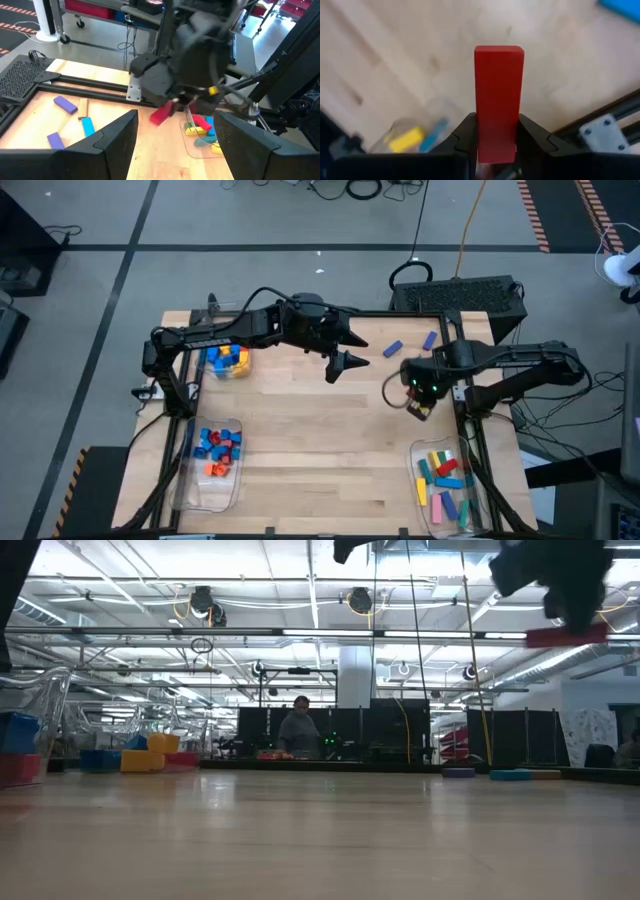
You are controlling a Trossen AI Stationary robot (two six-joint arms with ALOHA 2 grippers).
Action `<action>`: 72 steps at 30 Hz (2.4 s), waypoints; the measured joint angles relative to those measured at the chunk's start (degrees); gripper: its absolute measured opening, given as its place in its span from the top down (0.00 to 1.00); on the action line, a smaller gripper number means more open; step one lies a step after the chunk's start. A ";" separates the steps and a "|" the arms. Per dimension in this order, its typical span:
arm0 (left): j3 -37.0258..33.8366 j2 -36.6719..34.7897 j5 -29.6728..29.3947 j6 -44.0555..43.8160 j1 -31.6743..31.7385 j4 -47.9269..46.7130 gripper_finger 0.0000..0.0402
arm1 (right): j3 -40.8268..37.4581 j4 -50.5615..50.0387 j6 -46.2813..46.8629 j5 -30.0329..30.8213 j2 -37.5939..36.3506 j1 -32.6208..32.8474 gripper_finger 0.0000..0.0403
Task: Sort blocks by size
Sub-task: Put the red rectangular block into the bottom right transparent bin, then put the blue rectangular block into the bottom right transparent bin
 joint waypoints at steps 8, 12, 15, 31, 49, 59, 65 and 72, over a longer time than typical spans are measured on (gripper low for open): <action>0.00 0.00 0.00 0.03 -0.44 -0.03 0.35 | -0.76 -1.62 6.43 -6.23 0.00 12.99 0.79; 0.00 0.00 -0.31 0.14 -0.44 0.05 0.35 | -0.79 0.35 11.90 -7.56 0.00 19.78 0.79; 0.00 0.00 -1.26 0.23 -0.46 0.05 0.35 | -0.79 1.92 15.98 -7.93 0.00 24.44 0.79; 0.00 0.00 -3.29 2.01 -0.42 0.06 0.35 | -5.20 15.48 32.89 -10.50 3.60 42.30 0.78; 0.00 0.00 -3.39 5.03 -0.42 -3.83 0.35 | -5.30 7.43 24.70 -9.90 5.95 35.92 0.38; 0.00 0.00 -5.12 7.67 -0.12 -9.94 0.35 | -0.44 5.44 15.24 9.40 2.15 12.90 0.39; 0.00 0.00 -6.54 7.60 0.36 -13.28 0.35 | -0.49 6.78 15.95 15.59 2.61 -6.25 0.39; 0.00 0.00 -9.97 9.24 0.35 -15.53 0.35 | -0.49 10.35 16.18 18.28 8.09 -26.96 0.39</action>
